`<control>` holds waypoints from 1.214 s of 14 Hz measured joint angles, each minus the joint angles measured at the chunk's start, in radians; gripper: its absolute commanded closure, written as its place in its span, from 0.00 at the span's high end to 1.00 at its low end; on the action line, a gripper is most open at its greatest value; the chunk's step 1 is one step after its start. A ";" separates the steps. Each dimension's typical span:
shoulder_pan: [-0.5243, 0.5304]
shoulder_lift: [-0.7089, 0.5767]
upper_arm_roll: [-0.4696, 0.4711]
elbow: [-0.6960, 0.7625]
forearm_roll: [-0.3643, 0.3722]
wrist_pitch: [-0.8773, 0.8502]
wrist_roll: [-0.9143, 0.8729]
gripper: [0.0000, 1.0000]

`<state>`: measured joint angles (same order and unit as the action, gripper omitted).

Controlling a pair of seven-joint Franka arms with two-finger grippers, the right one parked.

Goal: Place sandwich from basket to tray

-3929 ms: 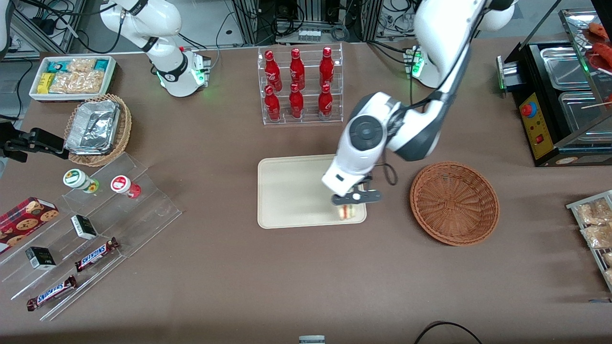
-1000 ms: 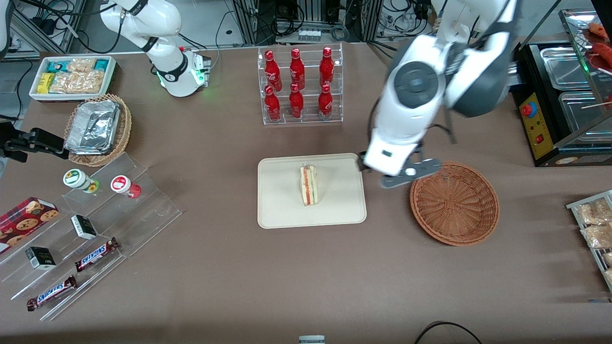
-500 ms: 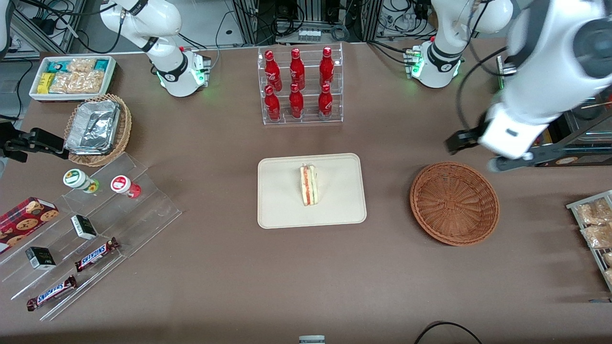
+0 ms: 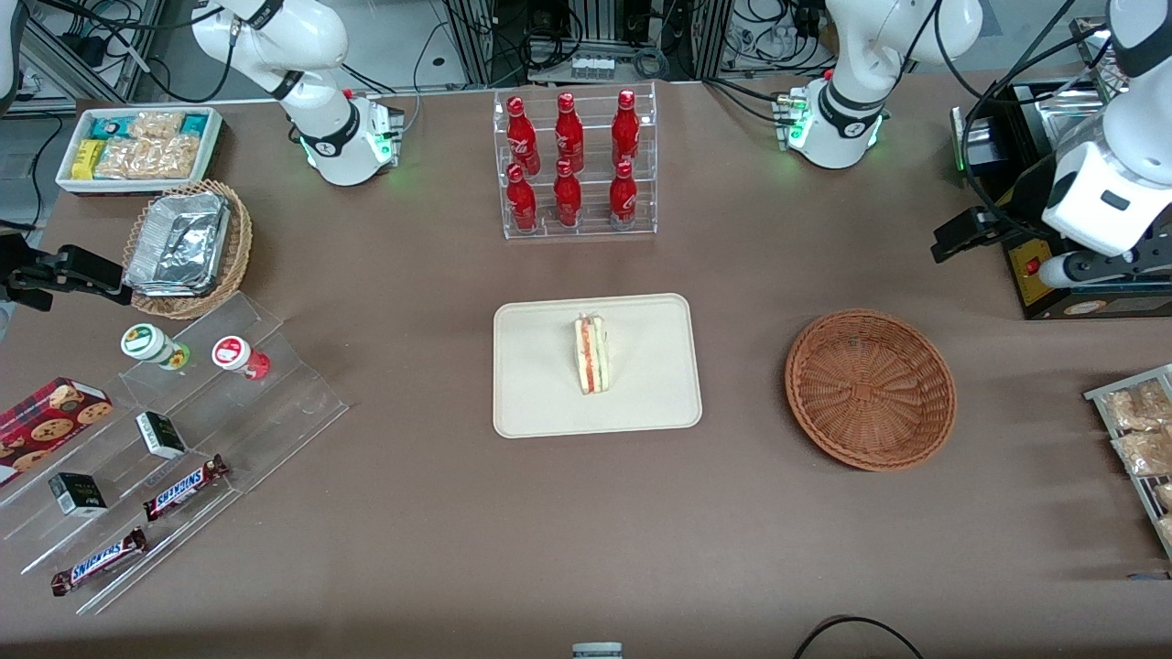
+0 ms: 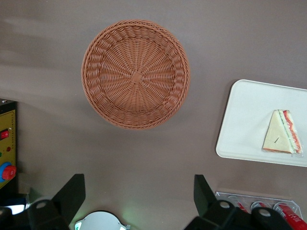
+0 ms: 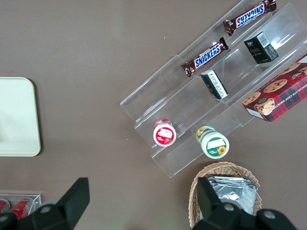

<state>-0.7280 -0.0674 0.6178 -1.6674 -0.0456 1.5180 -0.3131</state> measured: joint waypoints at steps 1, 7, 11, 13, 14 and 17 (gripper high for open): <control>0.000 0.000 0.000 0.000 0.000 0.001 0.000 1.00; 0.250 0.000 -0.242 0.013 0.004 0.005 0.036 1.00; 0.573 0.001 -0.583 0.014 0.010 0.005 0.052 1.00; 0.678 0.001 -0.689 0.015 0.021 0.005 0.065 1.00; 0.687 0.001 -0.700 0.015 0.038 0.005 0.069 1.00; 0.688 0.004 -0.703 0.016 0.064 0.009 0.072 1.00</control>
<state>-0.0400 -0.0638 -0.0849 -1.6514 0.0180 1.5270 -0.2409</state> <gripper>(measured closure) 0.000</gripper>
